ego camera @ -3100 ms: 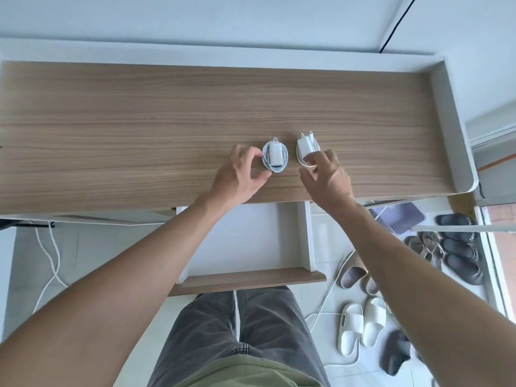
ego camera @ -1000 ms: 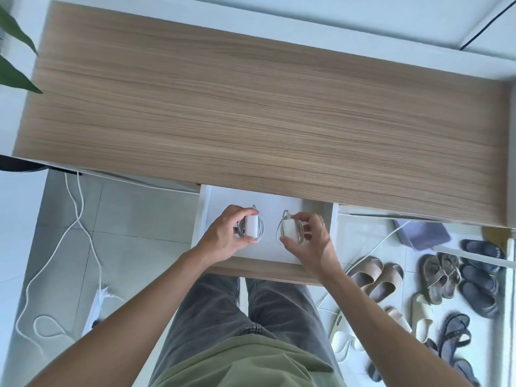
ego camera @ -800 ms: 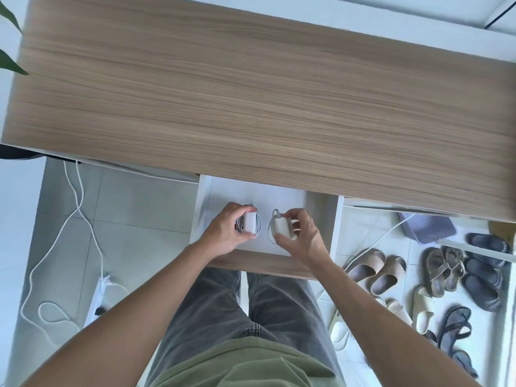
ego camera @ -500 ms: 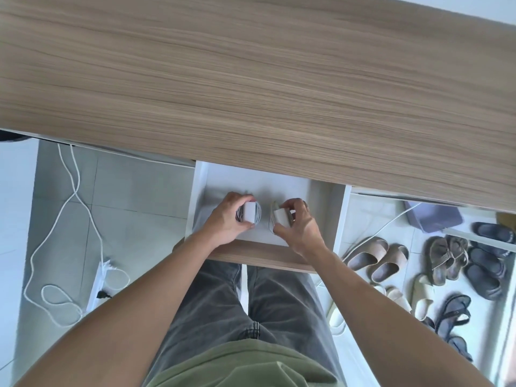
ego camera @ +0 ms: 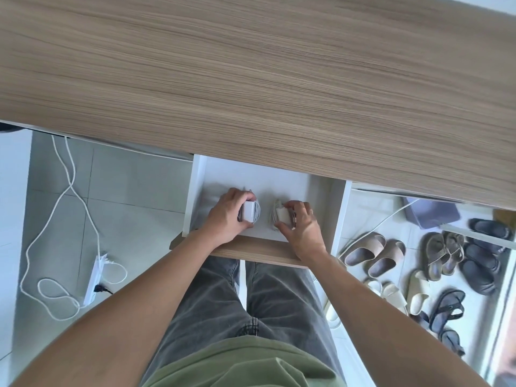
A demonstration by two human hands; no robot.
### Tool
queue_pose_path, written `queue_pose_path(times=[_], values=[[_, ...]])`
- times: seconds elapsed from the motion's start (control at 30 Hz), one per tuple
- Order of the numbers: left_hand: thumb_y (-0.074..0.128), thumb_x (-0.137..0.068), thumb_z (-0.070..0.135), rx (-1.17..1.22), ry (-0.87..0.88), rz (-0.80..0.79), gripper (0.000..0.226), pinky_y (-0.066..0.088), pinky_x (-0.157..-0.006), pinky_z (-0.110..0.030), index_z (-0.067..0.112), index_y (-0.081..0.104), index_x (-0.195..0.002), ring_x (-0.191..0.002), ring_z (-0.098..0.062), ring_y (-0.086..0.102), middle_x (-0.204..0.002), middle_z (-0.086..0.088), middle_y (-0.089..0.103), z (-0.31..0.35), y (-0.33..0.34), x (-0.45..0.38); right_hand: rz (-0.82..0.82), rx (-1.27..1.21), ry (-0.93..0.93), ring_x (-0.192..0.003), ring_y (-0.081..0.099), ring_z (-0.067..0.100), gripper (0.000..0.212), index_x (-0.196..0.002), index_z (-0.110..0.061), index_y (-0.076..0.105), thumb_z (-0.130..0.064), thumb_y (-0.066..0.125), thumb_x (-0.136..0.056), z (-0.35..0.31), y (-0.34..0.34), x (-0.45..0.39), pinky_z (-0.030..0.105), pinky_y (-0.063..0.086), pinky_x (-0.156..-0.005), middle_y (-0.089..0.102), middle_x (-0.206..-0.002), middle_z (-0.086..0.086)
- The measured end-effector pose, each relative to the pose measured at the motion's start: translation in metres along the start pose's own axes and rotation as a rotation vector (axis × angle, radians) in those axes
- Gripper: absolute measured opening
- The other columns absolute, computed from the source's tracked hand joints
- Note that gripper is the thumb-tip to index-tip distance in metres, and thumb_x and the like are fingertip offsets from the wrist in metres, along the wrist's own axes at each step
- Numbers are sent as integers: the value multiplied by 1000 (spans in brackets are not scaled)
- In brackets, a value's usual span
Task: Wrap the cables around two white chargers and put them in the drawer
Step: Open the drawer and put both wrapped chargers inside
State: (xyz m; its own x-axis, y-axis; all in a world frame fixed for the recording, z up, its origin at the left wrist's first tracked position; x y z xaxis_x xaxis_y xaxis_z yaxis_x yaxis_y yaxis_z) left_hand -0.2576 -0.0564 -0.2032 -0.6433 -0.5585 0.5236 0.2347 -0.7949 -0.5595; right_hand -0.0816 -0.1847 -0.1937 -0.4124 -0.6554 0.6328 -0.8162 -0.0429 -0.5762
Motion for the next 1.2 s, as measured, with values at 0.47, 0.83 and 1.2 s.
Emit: queue_pose_path(times=[0.47, 0.83, 1.2], values=[[85, -80, 33, -61, 47, -26, 83, 50, -104, -46, 28, 40, -150, -131, -23, 51, -139, -5, 50, -12, -28, 29, -51, 101, -13, -107, 65, 28, 65, -133, -40, 40, -60, 73, -80, -3, -10, 15, 48, 58, -88, 49, -133, 4], [76, -84, 53, 1, -38, -254, 30, 54, -90, -24, 32, 74, -104, -96, 0, 66, -102, 19, 71, -26, -65, 92, -98, 245, -179, -105, 62, 13, 70, -134, -30, 48, -78, 54, -83, -4, -21, 81, 36, 55, -90, 49, -132, -11], [54, -101, 48, -301, 204, -167, 30, 49, -84, -29, 29, 63, -123, -108, -9, 58, -122, 16, 63, -18, -71, 86, 42, 364, -423, -82, 66, 17, 52, -103, -24, 66, -70, 44, -93, -6, -16, 72, 34, 56, -71, 68, -97, -9]])
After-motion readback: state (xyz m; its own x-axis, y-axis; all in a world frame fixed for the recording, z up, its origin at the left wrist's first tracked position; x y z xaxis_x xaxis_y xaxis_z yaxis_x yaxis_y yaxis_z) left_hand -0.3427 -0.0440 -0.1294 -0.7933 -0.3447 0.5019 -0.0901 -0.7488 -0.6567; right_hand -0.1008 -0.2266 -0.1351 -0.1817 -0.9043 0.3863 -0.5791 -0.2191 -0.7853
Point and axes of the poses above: each hand's wrist, its own x-axis away from the middle knuckle, its own y-axis out of the palm, z = x × y, the point moved 3 cm from there along -x, towards the middle knuckle
